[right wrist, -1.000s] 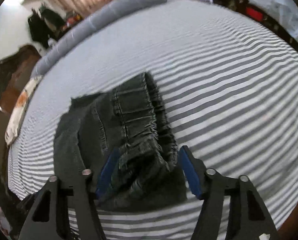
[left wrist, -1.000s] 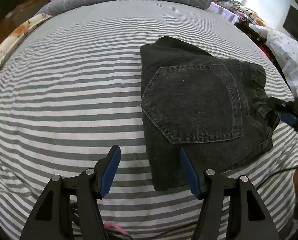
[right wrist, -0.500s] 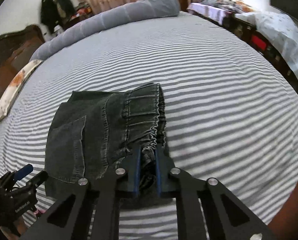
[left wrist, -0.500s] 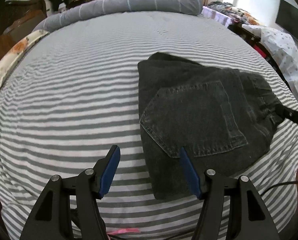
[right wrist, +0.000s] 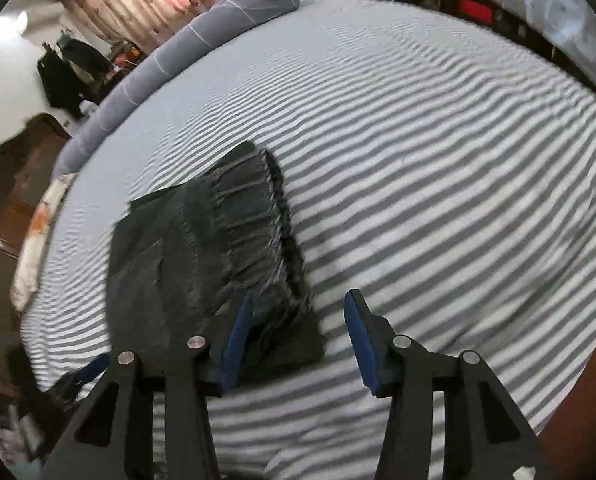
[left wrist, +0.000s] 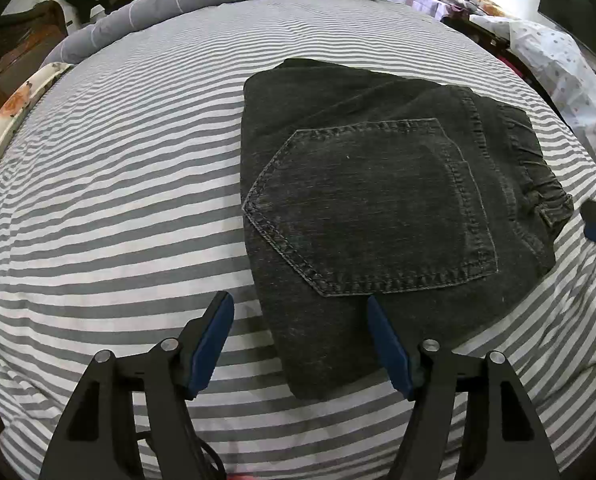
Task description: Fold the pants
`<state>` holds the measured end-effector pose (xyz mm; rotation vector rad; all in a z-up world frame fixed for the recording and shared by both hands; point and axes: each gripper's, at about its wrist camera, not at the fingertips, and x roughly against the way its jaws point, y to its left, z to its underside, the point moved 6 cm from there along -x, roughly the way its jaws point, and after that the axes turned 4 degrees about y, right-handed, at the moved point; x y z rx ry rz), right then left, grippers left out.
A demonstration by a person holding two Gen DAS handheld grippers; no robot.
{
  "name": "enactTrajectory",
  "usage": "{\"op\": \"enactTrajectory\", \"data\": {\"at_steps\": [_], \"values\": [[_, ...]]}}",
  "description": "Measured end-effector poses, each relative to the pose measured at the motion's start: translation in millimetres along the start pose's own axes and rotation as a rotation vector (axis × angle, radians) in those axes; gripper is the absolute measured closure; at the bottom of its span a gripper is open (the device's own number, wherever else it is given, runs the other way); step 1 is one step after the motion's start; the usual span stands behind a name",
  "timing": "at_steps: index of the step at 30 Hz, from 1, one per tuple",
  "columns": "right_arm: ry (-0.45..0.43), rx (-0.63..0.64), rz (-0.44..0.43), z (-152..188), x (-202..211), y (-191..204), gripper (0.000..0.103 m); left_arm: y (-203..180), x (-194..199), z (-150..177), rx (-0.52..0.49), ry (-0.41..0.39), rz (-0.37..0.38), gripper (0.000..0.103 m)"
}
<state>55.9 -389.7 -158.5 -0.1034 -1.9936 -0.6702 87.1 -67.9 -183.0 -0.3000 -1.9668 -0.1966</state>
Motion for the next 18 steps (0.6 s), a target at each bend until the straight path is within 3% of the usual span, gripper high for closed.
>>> {"op": "enactTrajectory", "data": {"at_steps": [7,12,18], "values": [[0.082,-0.06,-0.09,13,-28,5,0.054,0,-1,1,0.0,-0.002,-0.008,0.028],[0.079,-0.08,-0.072,4,-48,9,0.045,-1,-5,-2,0.003,-0.001,-0.011,0.026],[0.052,-0.089,-0.06,-8,-59,11,0.046,-1,-8,-2,0.007,0.001,-0.015,0.023]]}}
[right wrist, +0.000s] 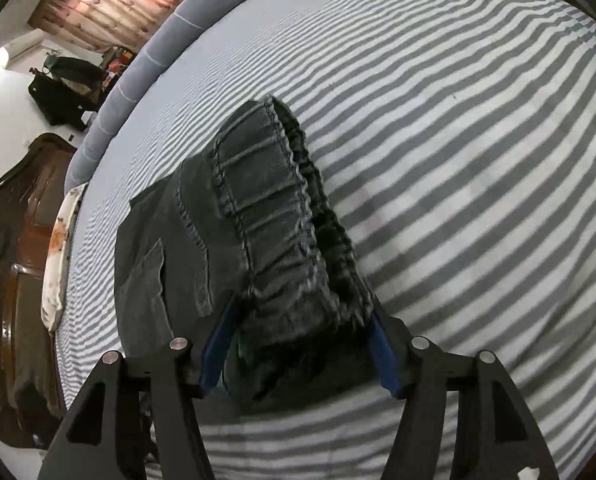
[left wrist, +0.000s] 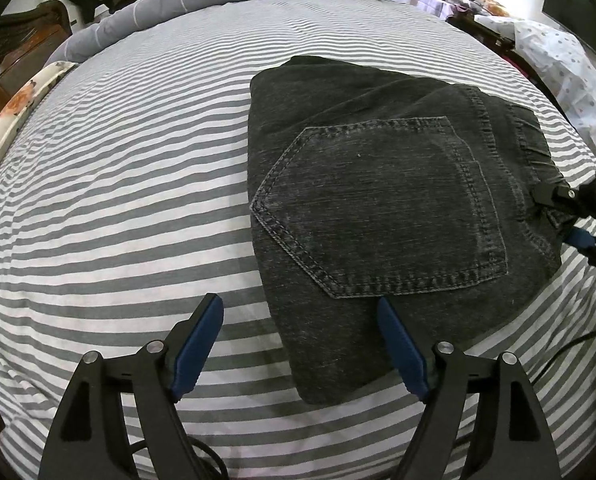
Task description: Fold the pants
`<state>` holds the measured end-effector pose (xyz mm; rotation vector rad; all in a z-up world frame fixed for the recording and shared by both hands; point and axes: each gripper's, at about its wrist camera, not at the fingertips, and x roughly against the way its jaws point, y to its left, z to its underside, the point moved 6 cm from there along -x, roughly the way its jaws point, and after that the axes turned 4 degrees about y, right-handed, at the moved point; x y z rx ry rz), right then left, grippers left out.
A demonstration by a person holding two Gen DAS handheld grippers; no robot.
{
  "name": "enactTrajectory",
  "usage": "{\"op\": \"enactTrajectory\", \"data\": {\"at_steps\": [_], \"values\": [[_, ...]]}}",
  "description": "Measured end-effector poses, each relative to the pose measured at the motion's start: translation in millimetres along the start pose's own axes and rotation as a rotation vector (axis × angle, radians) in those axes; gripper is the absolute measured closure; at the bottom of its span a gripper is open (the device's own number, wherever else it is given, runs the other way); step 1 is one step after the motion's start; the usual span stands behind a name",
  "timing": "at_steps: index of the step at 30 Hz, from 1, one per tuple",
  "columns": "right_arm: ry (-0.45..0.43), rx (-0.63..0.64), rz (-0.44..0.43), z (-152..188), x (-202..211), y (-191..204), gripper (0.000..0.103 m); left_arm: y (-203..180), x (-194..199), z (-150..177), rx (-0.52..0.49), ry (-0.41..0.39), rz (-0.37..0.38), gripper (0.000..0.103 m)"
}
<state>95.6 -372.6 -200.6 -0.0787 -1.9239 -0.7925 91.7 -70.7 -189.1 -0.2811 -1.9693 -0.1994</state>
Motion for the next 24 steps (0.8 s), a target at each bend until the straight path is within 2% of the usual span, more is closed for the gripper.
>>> {"op": "enactTrajectory", "data": {"at_steps": [1,3,4,6,7,9,13,18,20,24], "values": [[-0.006,0.007,0.007,-1,1,0,0.048,-1,-1,-1,0.0,0.0,0.0,0.023],[-0.015,0.047,0.024,-1,3,6,0.061,-1,-1,-1,0.001,0.001,0.0,0.023],[-0.03,0.09,0.042,0,7,12,0.064,-1,-1,-1,0.002,0.002,0.0,0.023],[-0.058,0.164,0.08,2,13,24,0.077,-1,-2,-3,0.005,0.005,-0.002,0.023],[-0.076,0.208,0.094,3,17,32,0.078,-2,-3,-4,0.005,0.007,-0.005,0.023],[-0.109,0.261,0.119,2,25,44,0.081,-4,-2,-6,0.002,0.006,-0.008,0.023],[-0.171,0.28,0.124,-7,45,54,0.084,-12,3,-13,-0.013,-0.001,-0.003,0.023],[-0.196,0.247,0.135,-22,55,40,0.085,-27,7,-20,-0.047,-0.009,0.009,0.023],[-0.188,0.22,0.145,-22,51,29,0.085,-34,5,-20,-0.069,-0.009,0.012,0.023],[-0.101,0.123,0.127,-14,26,-6,0.081,-41,-6,-18,-0.106,0.014,-0.021,0.023]]}}
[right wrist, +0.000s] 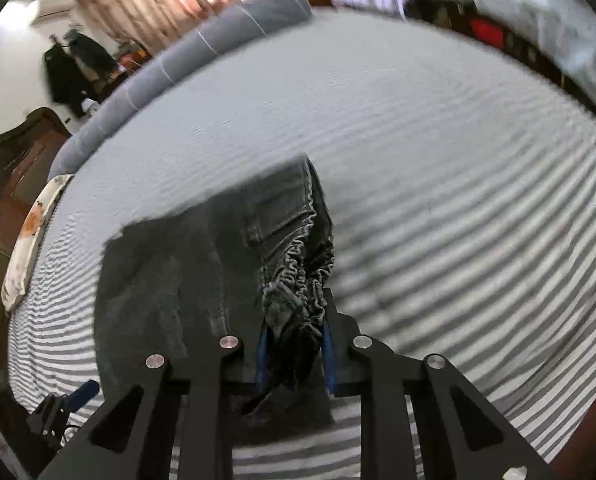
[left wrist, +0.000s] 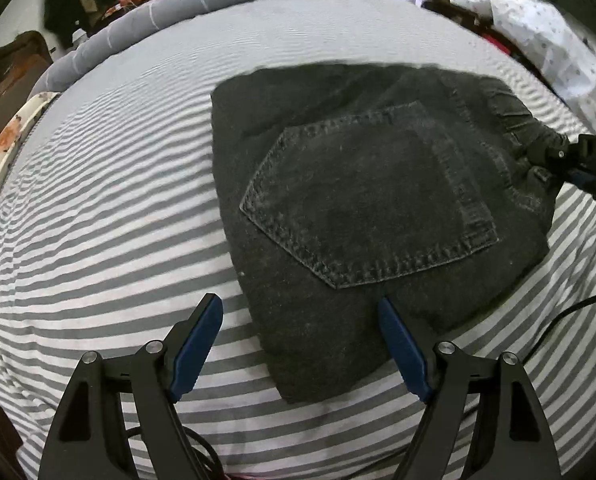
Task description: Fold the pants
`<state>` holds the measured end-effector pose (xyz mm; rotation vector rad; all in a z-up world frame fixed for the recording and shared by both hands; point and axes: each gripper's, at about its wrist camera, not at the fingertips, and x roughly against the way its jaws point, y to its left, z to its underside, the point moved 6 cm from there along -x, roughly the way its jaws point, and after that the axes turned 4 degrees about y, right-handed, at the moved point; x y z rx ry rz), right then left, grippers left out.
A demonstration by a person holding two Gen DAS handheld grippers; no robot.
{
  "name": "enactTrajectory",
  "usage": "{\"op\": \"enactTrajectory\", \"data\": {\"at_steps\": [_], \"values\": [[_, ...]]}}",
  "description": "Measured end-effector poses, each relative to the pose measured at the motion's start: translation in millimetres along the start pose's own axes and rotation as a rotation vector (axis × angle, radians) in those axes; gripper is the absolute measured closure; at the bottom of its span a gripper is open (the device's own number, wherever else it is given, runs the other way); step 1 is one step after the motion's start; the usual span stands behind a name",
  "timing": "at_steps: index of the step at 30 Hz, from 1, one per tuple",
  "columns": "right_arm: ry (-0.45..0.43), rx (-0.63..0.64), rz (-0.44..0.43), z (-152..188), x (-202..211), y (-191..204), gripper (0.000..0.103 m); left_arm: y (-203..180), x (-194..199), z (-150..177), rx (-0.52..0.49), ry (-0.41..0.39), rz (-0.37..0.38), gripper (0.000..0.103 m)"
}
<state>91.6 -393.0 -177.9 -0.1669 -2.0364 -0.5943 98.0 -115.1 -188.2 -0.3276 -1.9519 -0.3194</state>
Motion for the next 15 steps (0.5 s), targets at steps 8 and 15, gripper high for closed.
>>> {"op": "enactTrajectory", "data": {"at_steps": [8,15], "values": [[0.018,-0.037,0.004,4,0,-14,0.048,20,0,-4,0.08,0.0,0.037,0.021],[0.042,-0.09,-0.075,20,7,-18,0.043,26,15,-41,0.062,-0.079,0.025,0.021]]}}
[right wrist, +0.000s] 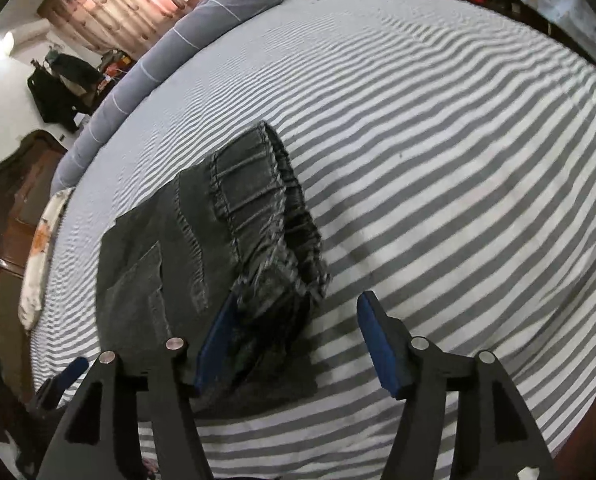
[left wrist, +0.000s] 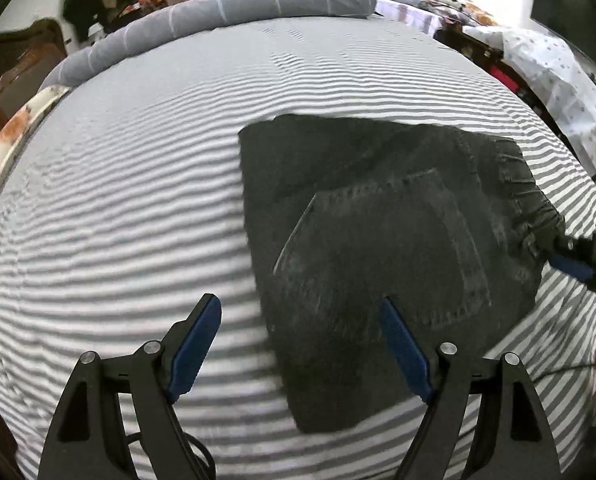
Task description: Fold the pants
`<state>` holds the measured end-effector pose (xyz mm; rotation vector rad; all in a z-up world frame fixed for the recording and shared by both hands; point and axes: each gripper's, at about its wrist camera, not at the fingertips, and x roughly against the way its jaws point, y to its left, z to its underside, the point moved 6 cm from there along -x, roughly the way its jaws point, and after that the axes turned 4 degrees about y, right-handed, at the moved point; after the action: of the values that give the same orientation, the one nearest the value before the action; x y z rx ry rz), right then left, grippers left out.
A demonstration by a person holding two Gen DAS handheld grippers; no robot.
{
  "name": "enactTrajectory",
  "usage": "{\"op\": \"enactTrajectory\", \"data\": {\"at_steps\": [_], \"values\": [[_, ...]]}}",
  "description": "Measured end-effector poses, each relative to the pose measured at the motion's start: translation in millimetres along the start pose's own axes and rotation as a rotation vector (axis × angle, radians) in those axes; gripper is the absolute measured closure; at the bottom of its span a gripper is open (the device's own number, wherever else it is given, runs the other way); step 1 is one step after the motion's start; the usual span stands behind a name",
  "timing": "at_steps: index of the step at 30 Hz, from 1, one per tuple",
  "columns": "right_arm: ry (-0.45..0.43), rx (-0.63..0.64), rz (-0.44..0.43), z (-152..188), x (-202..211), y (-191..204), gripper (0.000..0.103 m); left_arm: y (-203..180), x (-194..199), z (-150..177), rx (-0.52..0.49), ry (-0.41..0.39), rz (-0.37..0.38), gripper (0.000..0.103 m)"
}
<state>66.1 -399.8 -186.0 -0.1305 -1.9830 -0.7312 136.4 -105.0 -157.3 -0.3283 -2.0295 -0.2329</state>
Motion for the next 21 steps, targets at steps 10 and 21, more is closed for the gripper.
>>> {"op": "enactTrajectory", "data": {"at_steps": [10,21], "values": [[0.073,0.042,-0.003,12,-23,7,0.041,-4,-43,-26,-0.041,0.068,0.01,0.019],[0.087,-0.012,-0.078,12,-28,-2,0.04,22,-47,-16,0.1,0.112,0.099,0.014]]}}
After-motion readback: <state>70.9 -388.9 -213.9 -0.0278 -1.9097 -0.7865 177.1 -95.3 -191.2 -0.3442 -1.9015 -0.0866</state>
